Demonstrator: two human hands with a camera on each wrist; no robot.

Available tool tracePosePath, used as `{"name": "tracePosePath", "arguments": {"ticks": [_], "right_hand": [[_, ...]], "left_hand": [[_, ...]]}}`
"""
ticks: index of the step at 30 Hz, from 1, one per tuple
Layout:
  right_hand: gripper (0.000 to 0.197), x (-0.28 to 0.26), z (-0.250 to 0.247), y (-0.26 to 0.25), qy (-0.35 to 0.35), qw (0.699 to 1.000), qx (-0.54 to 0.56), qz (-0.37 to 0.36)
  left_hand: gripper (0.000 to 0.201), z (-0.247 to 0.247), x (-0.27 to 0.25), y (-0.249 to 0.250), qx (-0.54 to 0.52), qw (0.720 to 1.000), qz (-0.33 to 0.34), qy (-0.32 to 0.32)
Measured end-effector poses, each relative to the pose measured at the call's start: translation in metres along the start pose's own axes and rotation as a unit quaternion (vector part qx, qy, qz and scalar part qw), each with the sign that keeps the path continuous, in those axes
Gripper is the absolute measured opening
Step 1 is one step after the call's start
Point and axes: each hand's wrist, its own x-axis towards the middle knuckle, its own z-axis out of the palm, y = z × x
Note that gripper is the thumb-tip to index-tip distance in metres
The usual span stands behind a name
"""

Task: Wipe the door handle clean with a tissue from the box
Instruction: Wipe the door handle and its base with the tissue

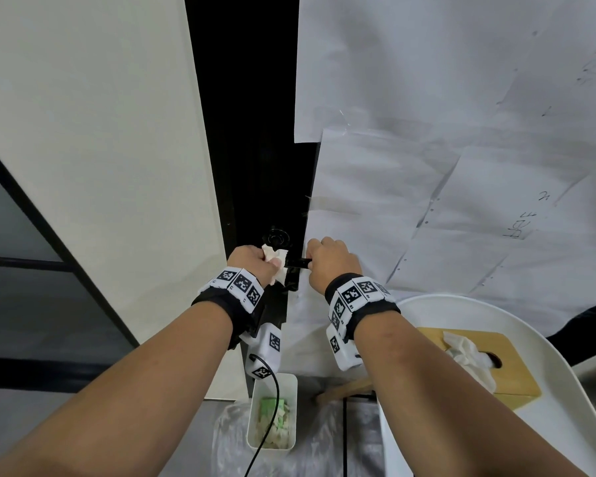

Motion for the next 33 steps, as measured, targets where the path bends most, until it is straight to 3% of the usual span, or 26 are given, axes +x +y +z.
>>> {"name": "tracePosePath", "arguments": {"ticks": [17,23,28,33], "right_hand": [[0.022,-0.002,0.001,0.001,0.005,1.0,0.002,0.0],[0.024,-0.004,0.002,-0.001,0.004,1.0,-0.002,0.002],[0.025,-0.004,0.001,-0.002,0.005,1.0,-0.001,0.006],[0.023,-0.004,0.001,-0.001,0.007,1.0,0.002,0.007]], "left_hand": [[0.018,-0.002,-0.016,-0.017,-0.085,0.989,-0.072,-0.095],[0.025,-0.015,-0.01,-0.011,-0.153,0.984,-0.08,-0.037],[0.023,-0.018,-0.008,-0.001,-0.105,0.991,-0.031,0.081],[0.025,-0.014,-0.009,0.015,-0.065,0.995,0.013,0.077]]}}
